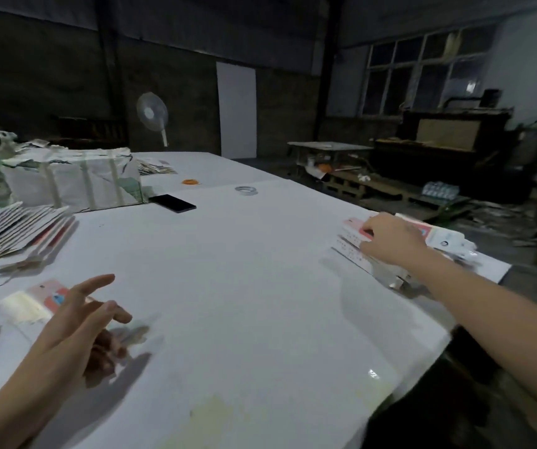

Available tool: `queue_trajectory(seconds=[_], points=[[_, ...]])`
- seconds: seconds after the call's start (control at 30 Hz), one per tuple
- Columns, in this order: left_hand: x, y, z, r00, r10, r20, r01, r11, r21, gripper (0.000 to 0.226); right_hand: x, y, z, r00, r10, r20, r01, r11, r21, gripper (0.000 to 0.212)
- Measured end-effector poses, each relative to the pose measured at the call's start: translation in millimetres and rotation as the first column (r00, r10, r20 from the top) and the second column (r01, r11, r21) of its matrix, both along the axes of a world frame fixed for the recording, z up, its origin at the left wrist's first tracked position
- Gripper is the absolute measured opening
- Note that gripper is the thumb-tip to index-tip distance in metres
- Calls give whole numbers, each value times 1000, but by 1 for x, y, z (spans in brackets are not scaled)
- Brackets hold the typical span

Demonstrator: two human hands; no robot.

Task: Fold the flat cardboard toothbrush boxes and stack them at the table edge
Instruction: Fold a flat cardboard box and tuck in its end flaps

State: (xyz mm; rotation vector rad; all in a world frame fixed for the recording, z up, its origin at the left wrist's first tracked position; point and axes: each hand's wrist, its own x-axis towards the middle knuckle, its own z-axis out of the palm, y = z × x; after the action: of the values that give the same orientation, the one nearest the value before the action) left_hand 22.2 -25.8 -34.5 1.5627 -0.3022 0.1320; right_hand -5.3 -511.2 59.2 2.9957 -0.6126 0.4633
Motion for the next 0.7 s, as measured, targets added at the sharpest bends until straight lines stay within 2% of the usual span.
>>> queue_trajectory(seconds=[0.07,0.17,0.23,0.33,0.47,0.53,0.63,0.7], points=[[3,3,-1,1000,7,-12,-7,1000,24,25,-3,-26,-5,1000,-28,-5,28,999,-41,6],[6,3,-9,997,3,-78,0,999,43,24,-2,-48,-12,997,-70,-14,69,994,-79,33],[6,1,-9,992,-5,-124,10,999,39,25,2,-51,-16,993,-118,-14,115,986,-118,33],[-1,0,-1,997,-4,-74,9,997,71,24,10,-34,-20,995,-95,40,101,982,-162,33],[-10,-5,6,997,26,-74,-23,999,43,23,24,38,-21,987,142,77,-135,987,-86,32],[-12,-8,6,994,48,-95,-45,998,34,25,29,90,-24,951,296,88,-298,955,4,30],[-16,-7,11,988,156,-18,-154,985,81,29,32,173,-31,858,488,161,-512,836,198,28],[-17,-4,15,967,234,103,-248,956,156,30,33,224,-35,793,573,206,-609,745,271,29]])
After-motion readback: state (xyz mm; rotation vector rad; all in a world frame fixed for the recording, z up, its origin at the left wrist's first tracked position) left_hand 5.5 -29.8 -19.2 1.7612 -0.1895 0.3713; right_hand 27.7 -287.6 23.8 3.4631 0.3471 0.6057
